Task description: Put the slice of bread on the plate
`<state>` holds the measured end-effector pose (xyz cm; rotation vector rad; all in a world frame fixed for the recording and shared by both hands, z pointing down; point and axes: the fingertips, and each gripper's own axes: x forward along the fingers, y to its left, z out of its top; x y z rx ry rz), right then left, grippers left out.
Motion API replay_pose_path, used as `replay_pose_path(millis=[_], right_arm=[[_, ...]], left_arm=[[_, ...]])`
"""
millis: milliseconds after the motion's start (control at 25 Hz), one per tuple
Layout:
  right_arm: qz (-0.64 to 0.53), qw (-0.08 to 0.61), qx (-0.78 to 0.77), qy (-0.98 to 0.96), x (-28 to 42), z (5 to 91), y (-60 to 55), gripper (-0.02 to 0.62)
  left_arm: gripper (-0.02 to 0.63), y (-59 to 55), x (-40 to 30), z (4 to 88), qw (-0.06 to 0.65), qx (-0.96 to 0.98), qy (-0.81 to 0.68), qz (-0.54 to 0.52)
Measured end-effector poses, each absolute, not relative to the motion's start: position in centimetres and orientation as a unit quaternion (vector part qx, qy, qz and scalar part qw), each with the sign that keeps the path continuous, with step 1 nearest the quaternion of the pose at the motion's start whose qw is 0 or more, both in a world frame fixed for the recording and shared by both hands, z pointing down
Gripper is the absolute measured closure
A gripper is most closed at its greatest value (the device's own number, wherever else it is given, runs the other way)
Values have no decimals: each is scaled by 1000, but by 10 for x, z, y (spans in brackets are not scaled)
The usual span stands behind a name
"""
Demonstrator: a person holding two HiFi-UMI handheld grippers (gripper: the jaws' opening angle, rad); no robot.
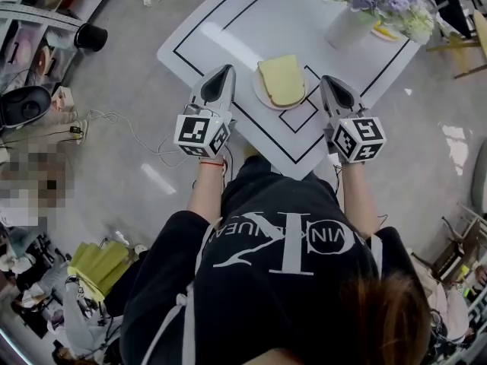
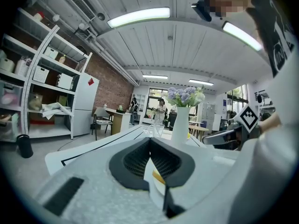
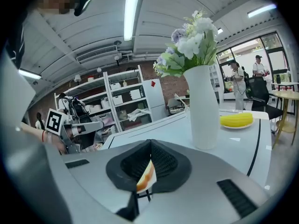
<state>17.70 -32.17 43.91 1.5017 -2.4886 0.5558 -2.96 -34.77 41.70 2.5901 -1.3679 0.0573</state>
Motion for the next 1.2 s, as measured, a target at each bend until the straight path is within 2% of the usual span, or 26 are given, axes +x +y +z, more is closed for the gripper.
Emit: replay_pose_path(millis=[280, 1200], right_arm=[[159, 52, 517, -840, 188, 408, -330, 595], [75, 12, 492, -867, 182, 346, -347, 597]], left_arm=[[597, -354, -31, 394, 88, 880, -467, 8], [597, -360, -44, 334, 31, 871, -489, -27]])
